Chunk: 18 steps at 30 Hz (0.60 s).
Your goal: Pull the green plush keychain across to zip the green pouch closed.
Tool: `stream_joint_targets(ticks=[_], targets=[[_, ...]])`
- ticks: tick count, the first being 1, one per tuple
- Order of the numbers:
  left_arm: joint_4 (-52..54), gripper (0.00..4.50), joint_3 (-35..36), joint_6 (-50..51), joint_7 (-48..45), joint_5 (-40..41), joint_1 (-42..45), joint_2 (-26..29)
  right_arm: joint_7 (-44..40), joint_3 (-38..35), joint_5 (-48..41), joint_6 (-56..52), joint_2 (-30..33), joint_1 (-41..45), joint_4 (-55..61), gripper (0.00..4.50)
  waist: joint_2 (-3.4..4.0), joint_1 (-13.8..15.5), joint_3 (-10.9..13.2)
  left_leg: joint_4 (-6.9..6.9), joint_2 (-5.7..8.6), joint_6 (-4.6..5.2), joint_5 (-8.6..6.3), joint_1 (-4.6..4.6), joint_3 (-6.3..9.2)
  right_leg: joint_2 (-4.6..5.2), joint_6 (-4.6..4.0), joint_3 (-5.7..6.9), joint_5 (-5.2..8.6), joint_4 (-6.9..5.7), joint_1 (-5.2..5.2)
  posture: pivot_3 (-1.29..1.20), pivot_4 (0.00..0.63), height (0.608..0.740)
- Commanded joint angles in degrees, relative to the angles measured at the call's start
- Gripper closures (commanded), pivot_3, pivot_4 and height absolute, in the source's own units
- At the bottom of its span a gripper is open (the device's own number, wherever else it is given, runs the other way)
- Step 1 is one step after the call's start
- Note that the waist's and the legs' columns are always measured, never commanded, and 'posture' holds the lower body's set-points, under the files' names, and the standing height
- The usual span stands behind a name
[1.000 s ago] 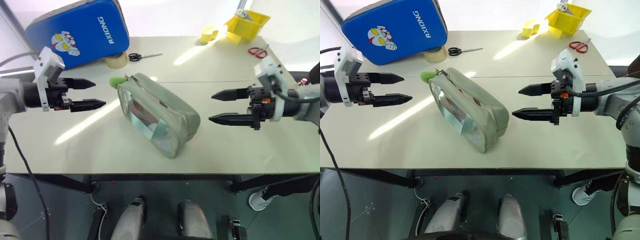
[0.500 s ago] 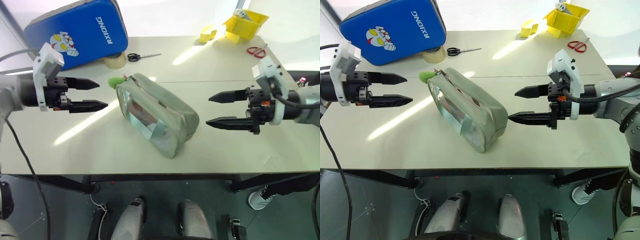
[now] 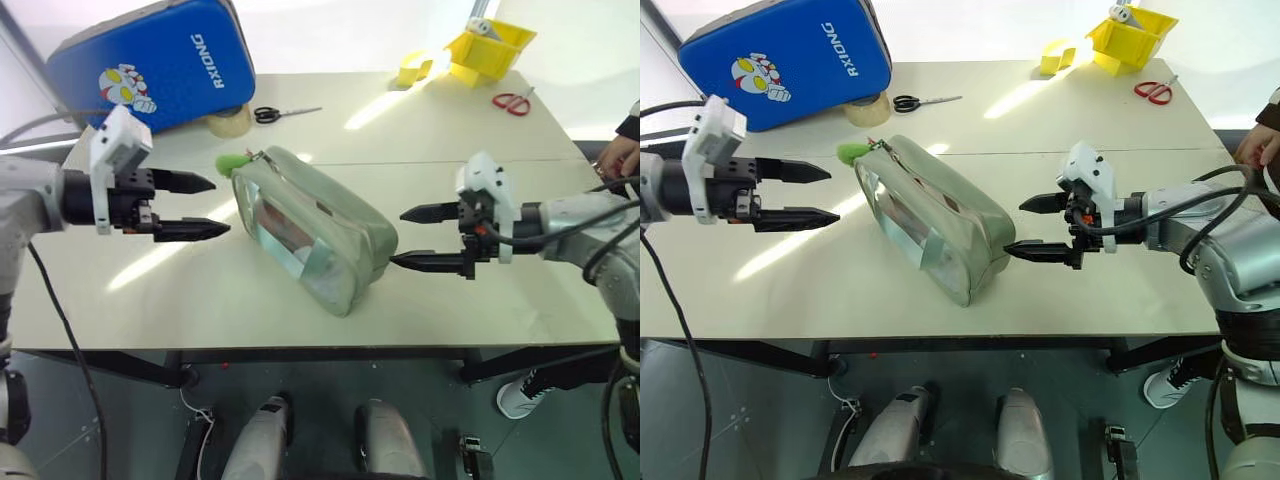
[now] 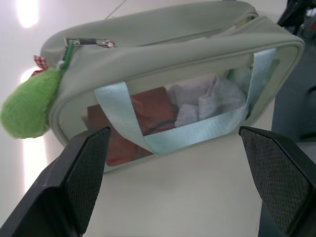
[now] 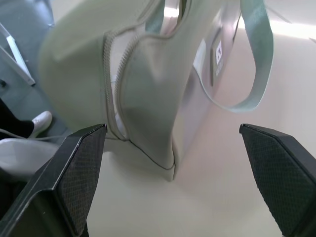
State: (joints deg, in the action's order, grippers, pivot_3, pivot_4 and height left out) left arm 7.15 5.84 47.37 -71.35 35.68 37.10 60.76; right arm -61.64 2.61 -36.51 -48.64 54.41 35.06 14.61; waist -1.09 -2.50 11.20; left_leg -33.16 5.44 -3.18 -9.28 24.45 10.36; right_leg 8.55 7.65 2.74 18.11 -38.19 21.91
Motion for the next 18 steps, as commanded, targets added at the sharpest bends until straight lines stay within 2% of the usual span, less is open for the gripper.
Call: stream_joint_targets(ticks=[1,8,11,15,18], targets=[[1.86,0.00,1.31,0.01,0.06,0.76,-0.39,0.83,-1.07,0.39,1.21,2.47,-1.78,2.66,-1.45,0.81,0.00,-0.13,0.00,0.00,0.00,0.00,0.00,0.00,-0.02,-0.01,0.01,-0.01,-0.01,0.00,0.01,0.00,0.150,0.740],[3.19,0.00,2.86,0.87,0.32,1.74,-2.14,2.36,-4.32,3.76,6.24,7.53,-3.65,6.18,-7.58,4.39,0.00,-0.07,0.00,-0.03,-0.06,0.00,0.00,-0.01,-0.09,-0.08,0.03,-0.13,-0.07,-0.03,0.05,0.00,0.150,0.740],[3.16,0.00,3.12,0.75,0.74,1.82,-2.57,2.74,-3.82,6.61,13.68,15.63,-6.12,11.44,-16.67,4.46,0.00,-0.31,0.00,-0.05,-0.08,0.00,0.00,-0.05,-0.22,-0.23,0.02,-0.31,-0.14,-0.03,0.08,0.00,0.150,0.740],[2.95,0.00,2.95,0.68,1.02,1.80,-2.27,2.78,-0.63,11.27,27.89,37.00,-9.83,22.76,-37.19,4.46,0.02,-0.70,0.02,-0.06,-0.35,-0.02,0.01,-0.05,-0.57,-0.70,-0.12,-0.83,-0.46,0.00,0.37,0.00,0.150,0.740],[2.79,0.00,2.84,0.84,1.61,1.81,-2.06,2.40,-2.64,11.93,30.52,43.74,-13.12,28.26,-47.56,4.46,0.02,-0.92,0.01,0.01,-0.44,-0.07,0.05,-0.02,-0.61,-0.81,-0.15,-0.96,-0.54,0.00,0.50,0.00,0.150,0.740]])
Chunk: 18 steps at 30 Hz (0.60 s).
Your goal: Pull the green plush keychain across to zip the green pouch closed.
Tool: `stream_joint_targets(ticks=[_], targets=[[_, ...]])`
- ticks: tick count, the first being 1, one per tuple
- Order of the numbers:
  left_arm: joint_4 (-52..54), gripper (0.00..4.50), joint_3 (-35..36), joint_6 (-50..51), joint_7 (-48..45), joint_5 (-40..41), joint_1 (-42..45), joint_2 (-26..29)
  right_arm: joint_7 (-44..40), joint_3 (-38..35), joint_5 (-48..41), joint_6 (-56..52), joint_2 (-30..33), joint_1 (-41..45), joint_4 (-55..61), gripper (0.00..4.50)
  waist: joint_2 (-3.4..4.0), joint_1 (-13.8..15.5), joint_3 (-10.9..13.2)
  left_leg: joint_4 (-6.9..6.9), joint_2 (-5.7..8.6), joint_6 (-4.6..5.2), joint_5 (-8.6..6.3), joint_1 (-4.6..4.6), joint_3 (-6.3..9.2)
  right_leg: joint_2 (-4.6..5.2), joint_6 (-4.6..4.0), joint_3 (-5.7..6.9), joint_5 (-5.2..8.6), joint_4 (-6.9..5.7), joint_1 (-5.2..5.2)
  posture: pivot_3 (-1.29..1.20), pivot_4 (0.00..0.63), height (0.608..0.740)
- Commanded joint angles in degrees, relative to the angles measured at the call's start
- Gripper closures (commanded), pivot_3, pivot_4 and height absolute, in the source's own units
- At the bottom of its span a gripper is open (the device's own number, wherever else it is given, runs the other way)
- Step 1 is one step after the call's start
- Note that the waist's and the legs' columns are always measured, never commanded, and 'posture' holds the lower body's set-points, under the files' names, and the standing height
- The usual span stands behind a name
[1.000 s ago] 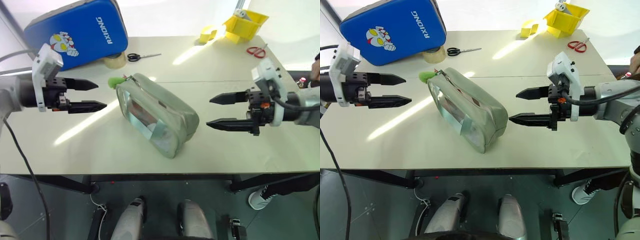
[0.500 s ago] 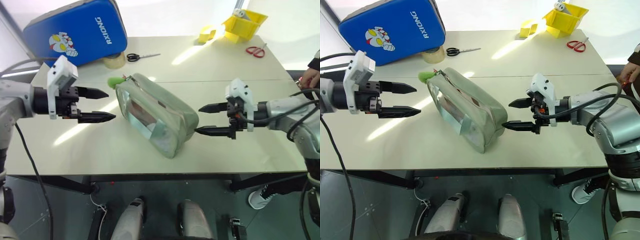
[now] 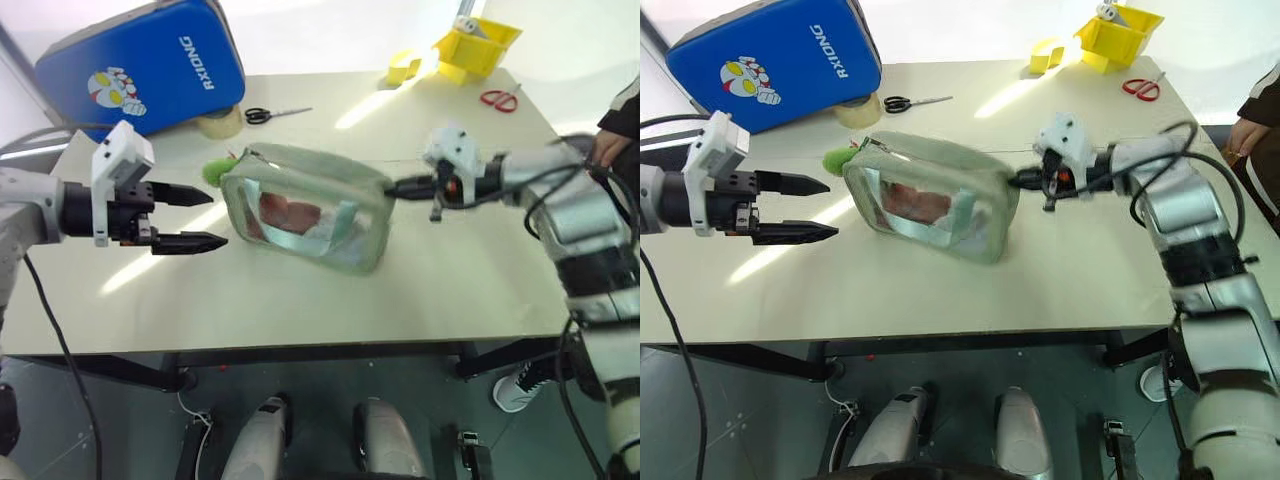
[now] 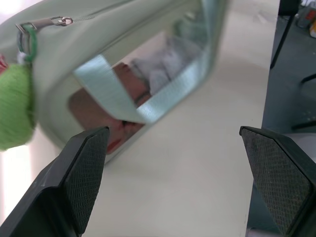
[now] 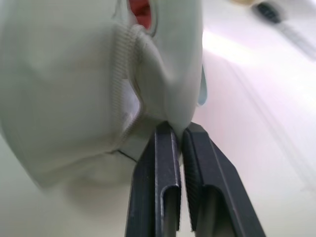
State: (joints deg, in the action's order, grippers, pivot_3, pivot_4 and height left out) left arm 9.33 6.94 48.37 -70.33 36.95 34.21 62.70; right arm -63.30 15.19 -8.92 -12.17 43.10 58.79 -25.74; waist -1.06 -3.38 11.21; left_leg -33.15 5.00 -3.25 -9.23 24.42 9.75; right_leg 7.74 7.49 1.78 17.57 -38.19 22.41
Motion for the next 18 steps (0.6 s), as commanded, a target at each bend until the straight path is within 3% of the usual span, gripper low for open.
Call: stream_joint_targets(ticks=[1,6,10,16,18], targets=[[0.62,0.00,1.65,-0.19,0.78,0.51,0.80,0.32,-1.37,-0.46,3.84,8.98,-2.86,5.94,-10.42,4.46,0.00,-0.17,0.00,0.01,-0.01,0.00,0.00,0.00,0.00,-0.01,-0.01,0.00,-0.01,-0.01,0.01,0.00,0.150,0.740],[1.23,0.00,1.86,0.27,1.55,0.89,0.66,0.10,-5.23,-1.28,5.73,12.50,-6.04,9.43,-20.57,4.46,0.00,-0.57,0.00,0.01,-0.01,-0.02,0.01,0.00,-0.01,-0.02,-0.02,-0.04,-0.03,0.00,0.01,0.00,0.150,0.740],[1.71,0.00,2.93,0.98,2.19,1.42,-0.10,0.70,-7.70,-2.60,5.96,12.73,-5.45,10.44,-22.95,2.98,0.00,-0.68,0.00,0.01,-0.06,-0.01,0.01,-0.02,-0.03,-0.08,-0.08,-0.09,-0.06,-0.03,0.04,0.00,0.150,0.740],[1.50,0.00,6.49,1.97,4.55,1.68,-3.52,1.46,-12.11,-4.17,7.08,13.33,-0.05,13.12,-23.67,0.10,0.02,-0.56,0.01,0.02,-0.05,-0.01,0.00,-0.01,-0.09,-0.07,-0.07,-0.15,-0.07,-0.02,0.08,0.00,0.150,0.740],[1.54,0.00,7.99,2.15,5.30,1.84,-4.88,1.54,-14.55,-5.27,5.86,11.33,1.02,14.21,-21.55,0.04,0.03,-0.56,0.01,0.02,-0.06,-0.01,0.00,-0.01,-0.10,-0.07,-0.08,-0.16,-0.07,-0.02,0.09,0.00,0.150,0.740]])
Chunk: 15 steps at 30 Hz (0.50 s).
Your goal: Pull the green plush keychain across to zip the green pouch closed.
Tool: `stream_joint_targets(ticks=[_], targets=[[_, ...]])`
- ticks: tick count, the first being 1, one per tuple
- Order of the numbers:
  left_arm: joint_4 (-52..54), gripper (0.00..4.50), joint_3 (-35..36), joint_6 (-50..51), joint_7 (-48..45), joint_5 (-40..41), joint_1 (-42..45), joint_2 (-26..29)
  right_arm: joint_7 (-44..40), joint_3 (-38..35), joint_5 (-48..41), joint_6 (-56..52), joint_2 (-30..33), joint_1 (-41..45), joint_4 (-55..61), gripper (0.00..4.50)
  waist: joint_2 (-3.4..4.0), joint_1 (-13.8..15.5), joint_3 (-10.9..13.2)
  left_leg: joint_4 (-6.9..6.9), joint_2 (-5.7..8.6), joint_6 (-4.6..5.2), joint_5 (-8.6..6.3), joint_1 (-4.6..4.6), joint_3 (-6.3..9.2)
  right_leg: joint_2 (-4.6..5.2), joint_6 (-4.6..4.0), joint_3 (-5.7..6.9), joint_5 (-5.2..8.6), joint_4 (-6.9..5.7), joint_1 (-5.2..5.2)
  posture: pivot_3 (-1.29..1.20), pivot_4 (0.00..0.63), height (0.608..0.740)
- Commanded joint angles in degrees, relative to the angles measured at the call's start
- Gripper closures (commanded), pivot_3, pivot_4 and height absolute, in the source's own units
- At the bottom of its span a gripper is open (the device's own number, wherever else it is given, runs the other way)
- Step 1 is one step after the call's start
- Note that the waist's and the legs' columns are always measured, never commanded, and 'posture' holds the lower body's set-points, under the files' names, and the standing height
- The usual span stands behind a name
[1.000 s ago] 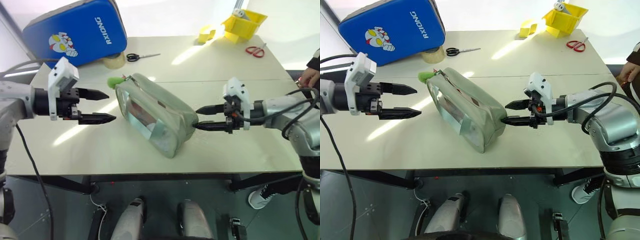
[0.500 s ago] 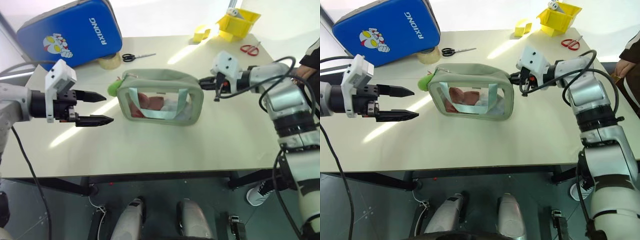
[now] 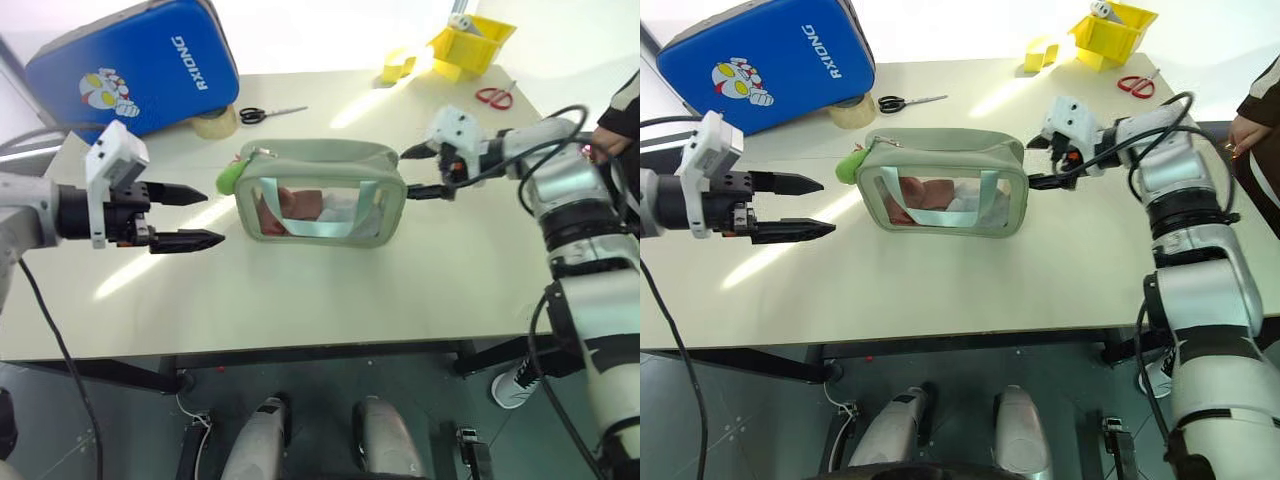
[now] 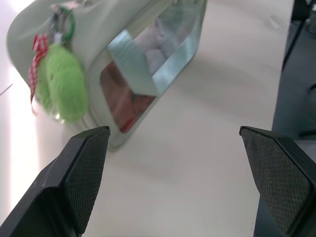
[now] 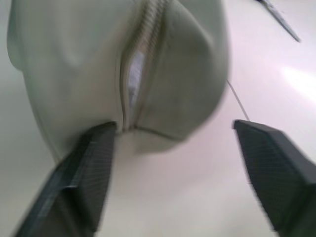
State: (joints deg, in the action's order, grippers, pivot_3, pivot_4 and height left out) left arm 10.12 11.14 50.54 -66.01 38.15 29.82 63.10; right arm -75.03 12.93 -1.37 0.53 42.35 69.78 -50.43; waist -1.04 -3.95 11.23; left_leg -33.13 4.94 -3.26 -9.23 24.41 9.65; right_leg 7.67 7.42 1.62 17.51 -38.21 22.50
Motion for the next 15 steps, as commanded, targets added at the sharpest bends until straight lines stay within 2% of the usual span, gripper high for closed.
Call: stream_joint_targets(ticks=[1,5,9,15], targets=[[0.89,0.00,4.34,0.14,1.29,0.80,-0.94,1.11,-3.98,-3.77,-2.83,-3.41,1.72,3.67,4.73,0.04,0.01,-0.06,0.00,0.00,0.00,0.00,0.00,0.00,-0.01,0.00,0.00,-0.01,0.00,0.00,0.00,0.00,0.150,0.740],[1.40,0.00,5.24,0.32,2.13,1.29,-1.69,0.78,-5.21,-6.71,-10.12,-17.18,-2.48,2.28,18.65,0.04,0.02,-0.43,0.00,0.04,-0.20,0.00,-0.01,-0.02,-0.16,-0.11,-0.08,-0.15,-0.05,-0.04,0.10,0.00,0.150,0.740],[0.65,0.00,4.71,-0.08,2.60,1.47,-0.70,0.73,0.02,-5.09,-10.45,-21.16,-8.52,-2.87,29.87,0.04,-0.01,0.01,-0.02,0.03,-0.58,-0.02,-0.02,-0.02,-0.15,-0.44,-0.24,-0.15,-0.15,-0.05,0.15,0.00,0.150,0.740],[0.38,0.00,5.11,-0.11,3.06,1.75,-0.35,0.81,6.27,1.32,-0.91,-7.26,-13.22,-3.86,26.04,0.04,0.00,0.69,-0.02,-0.02,-0.59,-0.10,0.03,0.01,-0.16,-0.50,-0.32,-0.17,-0.29,-0.03,0.18,0.00,0.150,0.740]])
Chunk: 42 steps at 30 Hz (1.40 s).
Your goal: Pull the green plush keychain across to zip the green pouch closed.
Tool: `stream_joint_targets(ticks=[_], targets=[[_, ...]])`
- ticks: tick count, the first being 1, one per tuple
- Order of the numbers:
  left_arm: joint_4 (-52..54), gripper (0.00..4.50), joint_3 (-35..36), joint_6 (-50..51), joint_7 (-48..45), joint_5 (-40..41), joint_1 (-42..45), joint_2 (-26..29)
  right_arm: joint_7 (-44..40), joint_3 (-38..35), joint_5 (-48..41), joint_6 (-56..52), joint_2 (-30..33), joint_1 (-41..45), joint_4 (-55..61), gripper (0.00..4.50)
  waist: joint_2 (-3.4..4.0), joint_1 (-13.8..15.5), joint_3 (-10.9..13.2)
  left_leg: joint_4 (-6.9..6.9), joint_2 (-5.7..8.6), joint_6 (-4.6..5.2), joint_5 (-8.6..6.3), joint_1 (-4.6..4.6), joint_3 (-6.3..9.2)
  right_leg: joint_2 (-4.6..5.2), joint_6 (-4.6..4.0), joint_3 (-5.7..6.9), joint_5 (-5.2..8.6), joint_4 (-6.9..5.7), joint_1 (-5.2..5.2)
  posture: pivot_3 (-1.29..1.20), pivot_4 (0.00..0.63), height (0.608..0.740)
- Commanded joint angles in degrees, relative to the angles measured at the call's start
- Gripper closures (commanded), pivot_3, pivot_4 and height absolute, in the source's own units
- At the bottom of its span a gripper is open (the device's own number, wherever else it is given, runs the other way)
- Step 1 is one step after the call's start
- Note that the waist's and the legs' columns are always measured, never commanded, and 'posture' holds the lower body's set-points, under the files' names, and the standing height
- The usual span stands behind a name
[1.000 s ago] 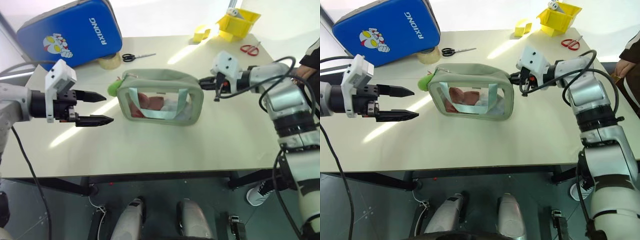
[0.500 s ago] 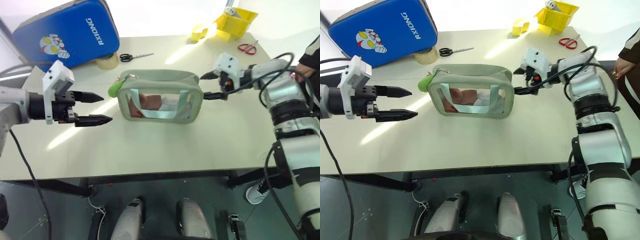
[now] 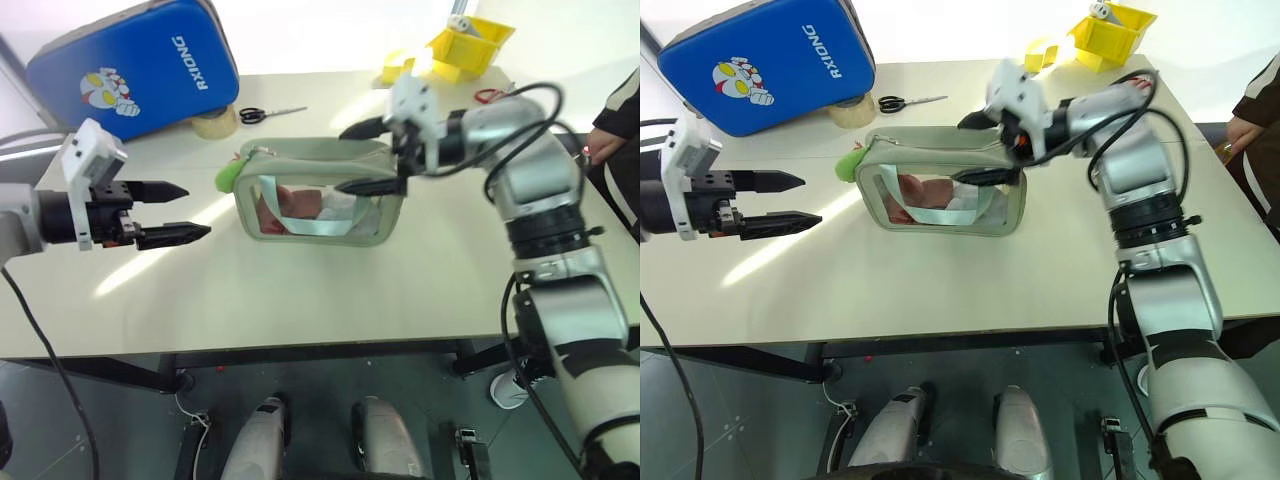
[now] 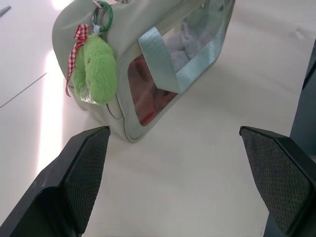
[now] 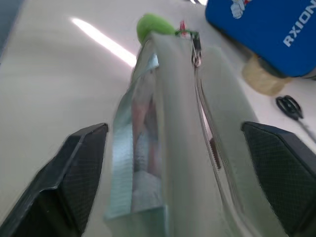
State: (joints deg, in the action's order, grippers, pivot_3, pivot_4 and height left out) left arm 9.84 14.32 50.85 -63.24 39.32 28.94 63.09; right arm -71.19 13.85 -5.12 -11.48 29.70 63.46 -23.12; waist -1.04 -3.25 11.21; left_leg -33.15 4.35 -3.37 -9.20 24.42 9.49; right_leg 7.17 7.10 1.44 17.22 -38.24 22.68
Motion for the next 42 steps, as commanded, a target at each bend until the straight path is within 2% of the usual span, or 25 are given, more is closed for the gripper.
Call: stream_joint_targets(ticks=[1,5,8,13,15,16,23,31,37,40,42], targets=[[0.90,0.00,2.14,-0.36,0.37,0.66,0.23,0.83,2.66,0.88,3.44,5.54,-1.03,2.96,-2.16,0.04,0.00,-0.08,0.00,0.01,0.00,-0.01,0.00,0.00,0.00,-0.01,-0.01,0.00,0.00,0.00,0.01,0.00,0.150,0.740],[1.72,0.00,2.99,-0.18,0.66,0.90,-0.72,1.05,1.38,1.38,3.49,5.33,-2.23,4.04,-3.23,0.04,0.00,-0.53,0.00,0.01,-0.10,-0.03,0.02,0.00,0.01,-0.11,-0.05,0.00,-0.03,0.00,0.01,0.00,0.150,0.740],[2.03,0.00,3.75,-0.15,1.01,0.95,-1.44,1.28,-0.02,1.50,3.84,5.40,-1.97,3.99,-3.36,0.78,0.00,-0.72,0.00,0.02,-0.13,-0.03,0.02,0.00,0.01,-0.15,-0.07,-0.01,-0.04,0.00,0.03,0.00,0.150,0.740],[2.19,0.00,4.12,-0.25,1.33,0.96,-1.78,1.32,-1.44,2.20,5.63,7.83,-0.84,3.46,-4.32,3.20,0.00,-0.69,0.00,0.02,-0.16,-0.03,0.02,-0.01,0.01,-0.19,-0.09,-0.01,-0.06,0.00,0.03,0.00,0.150,0.740],[2.03,0.00,4.17,-0.32,1.41,0.85,-1.67,1.35,-2.07,1.87,5.49,8.10,-0.49,3.37,-3.85,4.36,0.00,-0.69,0.00,0.02,-0.16,-0.03,0.02,-0.01,0.01,-0.19,-0.10,-0.01,-0.06,0.00,0.03,0.00,0.150,0.740],[1.79,0.00,4.12,-0.49,1.39,0.66,-1.59,1.36,-2.43,1.65,5.42,8.50,-0.19,3.42,-3.63,4.44,0.00,-0.69,0.00,0.02,-0.16,-0.03,0.02,-0.01,0.01,-0.19,-0.10,-0.01,-0.06,0.00,0.03,0.00,0.150,0.740],[-0.22,0.00,4.58,-1.18,1.26,-0.13,-0.96,1.93,-7.09,-1.59,0.70,8.33,2.31,3.49,0.62,4.44,0.00,-0.60,0.00,0.02,-0.16,-0.03,0.02,-0.01,0.01,-0.19,-0.10,-0.02,-0.06,0.01,0.02,0.00,0.150,0.740],[-2.26,0.00,3.52,-2.86,1.06,-0.79,-0.34,2.14,-3.66,-0.19,1.33,4.31,1.44,-1.72,6.99,4.44,0.00,-0.72,0.00,0.05,-0.22,-0.03,0.01,-0.01,0.00,-0.27,-0.13,-0.06,-0.08,-0.01,0.08,0.00,0.150,0.740],[-2.98,0.00,3.05,-3.46,0.54,-1.07,0.18,2.50,-5.13,0.27,0.14,-0.27,2.69,-4.25,12.51,4.44,0.00,-0.75,0.00,0.04,-0.23,-0.03,0.02,-0.02,-0.01,-0.28,-0.15,-0.07,-0.09,-0.01,0.08,0.00,0.150,0.740],[-3.04,0.00,2.76,-3.54,0.40,-1.18,0.44,2.39,-4.90,-0.42,-0.30,-1.66,3.09,-4.07,12.61,3.36,0.00,-0.70,0.00,0.04,-0.24,-0.03,0.02,-0.02,-0.01,-0.29,-0.15,-0.07,-0.09,-0.01,0.07,0.00,0.150,0.740],[-3.04,0.00,2.68,-3.51,0.29,-1.23,0.52,2.33,-4.56,-1.05,-0.70,-2.65,3.55,-3.99,12.85,2.37,0.00,-0.66,0.00,0.04,-0.24,-0.03,0.02,-0.02,-0.01,-0.29,-0.16,-0.07,-0.09,-0.01,0.07,0.00,0.150,0.740]])
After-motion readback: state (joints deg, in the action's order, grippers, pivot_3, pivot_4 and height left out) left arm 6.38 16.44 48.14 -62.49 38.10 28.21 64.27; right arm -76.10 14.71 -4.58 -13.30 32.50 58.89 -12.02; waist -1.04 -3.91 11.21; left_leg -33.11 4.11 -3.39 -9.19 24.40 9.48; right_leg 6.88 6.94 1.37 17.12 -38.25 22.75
